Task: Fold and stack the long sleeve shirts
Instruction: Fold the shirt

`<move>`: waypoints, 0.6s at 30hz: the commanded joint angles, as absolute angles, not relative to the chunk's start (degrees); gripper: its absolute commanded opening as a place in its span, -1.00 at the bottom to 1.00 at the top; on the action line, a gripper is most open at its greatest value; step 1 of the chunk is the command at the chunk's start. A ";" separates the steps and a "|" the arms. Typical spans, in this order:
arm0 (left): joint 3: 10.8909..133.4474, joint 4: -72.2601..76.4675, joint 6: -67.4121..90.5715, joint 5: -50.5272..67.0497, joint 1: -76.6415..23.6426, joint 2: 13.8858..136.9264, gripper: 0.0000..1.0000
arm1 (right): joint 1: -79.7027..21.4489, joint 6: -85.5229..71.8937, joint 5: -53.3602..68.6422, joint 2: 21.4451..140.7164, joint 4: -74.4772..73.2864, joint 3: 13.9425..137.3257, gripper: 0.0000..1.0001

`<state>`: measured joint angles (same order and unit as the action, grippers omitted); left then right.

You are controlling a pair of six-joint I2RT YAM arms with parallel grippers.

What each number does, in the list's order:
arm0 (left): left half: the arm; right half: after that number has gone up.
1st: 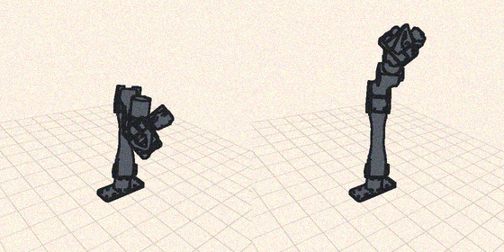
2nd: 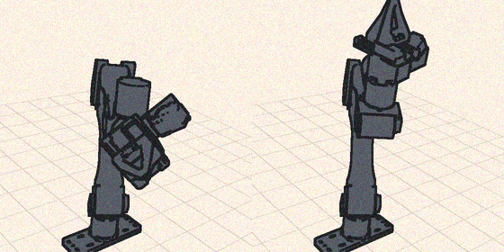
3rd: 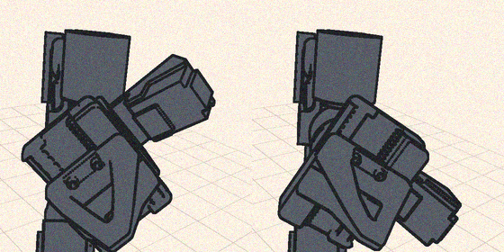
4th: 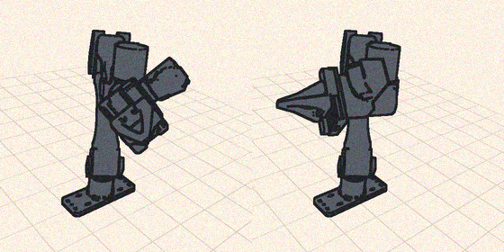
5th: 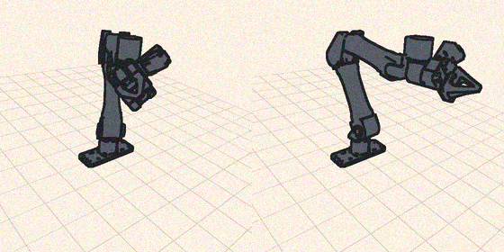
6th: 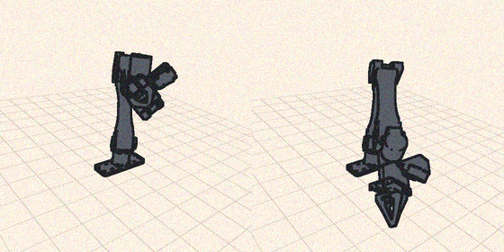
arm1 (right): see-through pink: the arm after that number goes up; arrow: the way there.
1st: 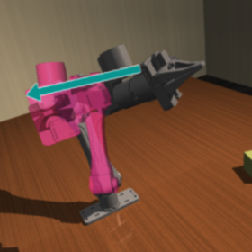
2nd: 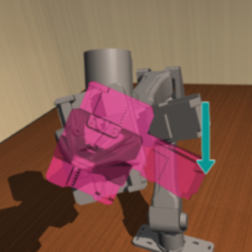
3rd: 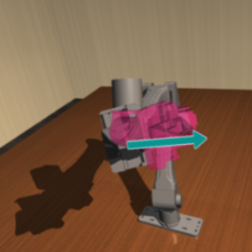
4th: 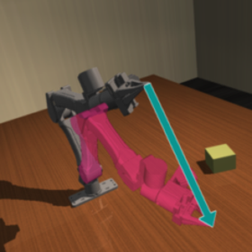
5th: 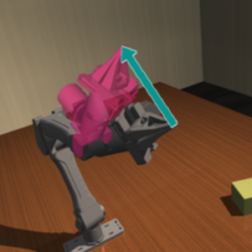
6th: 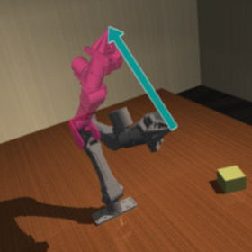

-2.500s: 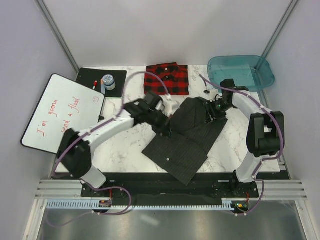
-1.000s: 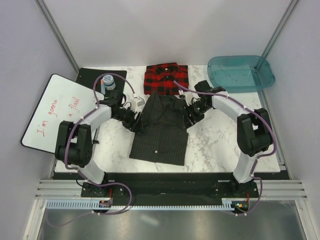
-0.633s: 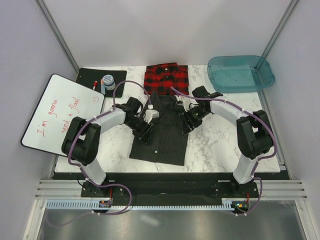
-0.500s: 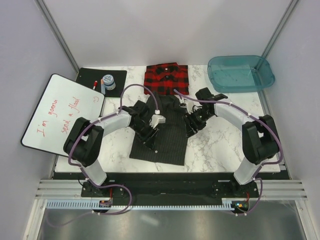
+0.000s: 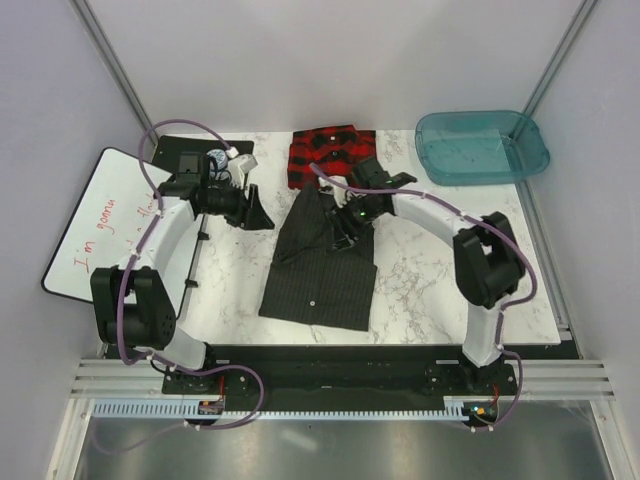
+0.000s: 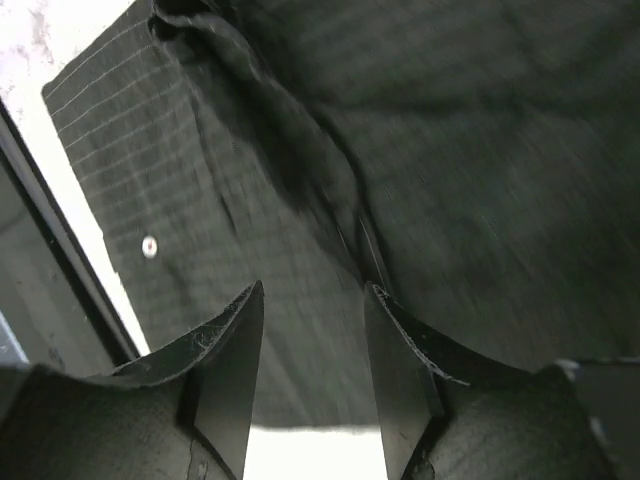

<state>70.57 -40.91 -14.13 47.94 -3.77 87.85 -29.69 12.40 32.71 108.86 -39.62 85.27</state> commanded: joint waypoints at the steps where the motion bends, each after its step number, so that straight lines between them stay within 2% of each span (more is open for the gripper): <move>1: 71.63 -40.69 -10.99 51.33 -0.80 86.75 0.23 | -35.06 13.09 33.05 116.62 -38.22 89.21 0.05; 8: 68.82 -40.78 -8.97 53.79 2.81 85.26 0.24 | -39.02 24.94 27.42 121.99 -47.88 85.88 0.02; 15: 63.55 -40.69 -6.86 56.69 2.64 82.88 0.24 | -39.64 40.85 26.10 113.57 -57.65 72.26 -0.01; 18: 62.67 -40.34 -6.59 56.25 2.20 84.02 0.22 | -38.94 45.26 26.89 110.76 -63.87 74.86 0.04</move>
<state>63.81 -40.66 -8.80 53.47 2.74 85.10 -39.27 34.63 30.68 111.92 -49.67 75.81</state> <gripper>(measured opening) 0.616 0.499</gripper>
